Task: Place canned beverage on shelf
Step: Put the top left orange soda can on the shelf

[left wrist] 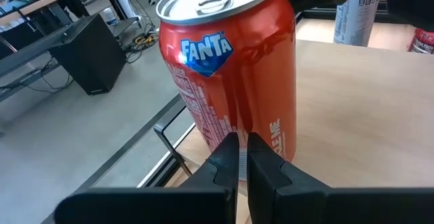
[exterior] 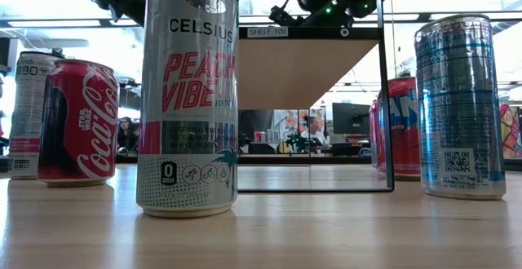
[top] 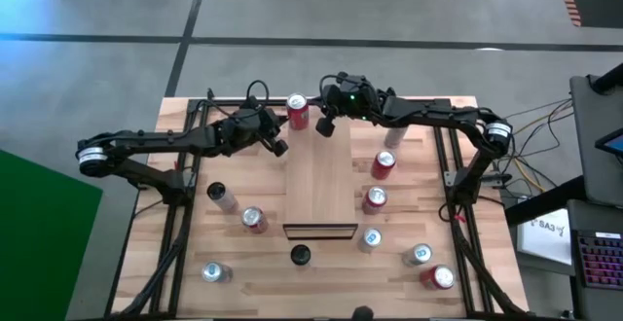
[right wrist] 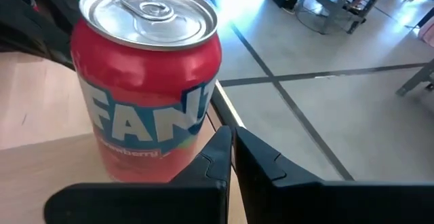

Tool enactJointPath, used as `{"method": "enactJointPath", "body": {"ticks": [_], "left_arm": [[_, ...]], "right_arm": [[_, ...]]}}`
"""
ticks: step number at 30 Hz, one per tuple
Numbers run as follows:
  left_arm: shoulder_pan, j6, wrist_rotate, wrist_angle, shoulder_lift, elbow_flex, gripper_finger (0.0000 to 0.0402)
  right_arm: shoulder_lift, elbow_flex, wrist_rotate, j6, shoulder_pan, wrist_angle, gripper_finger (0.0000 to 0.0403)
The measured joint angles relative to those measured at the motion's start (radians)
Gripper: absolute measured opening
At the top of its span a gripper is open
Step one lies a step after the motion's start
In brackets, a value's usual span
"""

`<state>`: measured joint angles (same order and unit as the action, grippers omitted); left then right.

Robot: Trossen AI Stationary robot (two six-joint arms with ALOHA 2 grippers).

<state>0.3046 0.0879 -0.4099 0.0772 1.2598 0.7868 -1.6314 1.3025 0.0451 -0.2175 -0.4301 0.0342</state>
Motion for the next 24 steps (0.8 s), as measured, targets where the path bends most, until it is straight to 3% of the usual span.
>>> {"method": "enactJointPath", "body": {"ticks": [9, 24], "left_arm": [[0.007, 0.012, 0.000, 0.016, 0.000, 0.000, 0.0000], [0.017, 0.006, 0.000, 0.053, 0.040, 0.000, 0.0000]], "right_arm": [[0.004, 0.000, -0.075, -0.010, 0.011, -0.018, 0.0011], [0.041, 0.000, -0.078, -0.040, 0.031, -0.103, 0.0011]]}}
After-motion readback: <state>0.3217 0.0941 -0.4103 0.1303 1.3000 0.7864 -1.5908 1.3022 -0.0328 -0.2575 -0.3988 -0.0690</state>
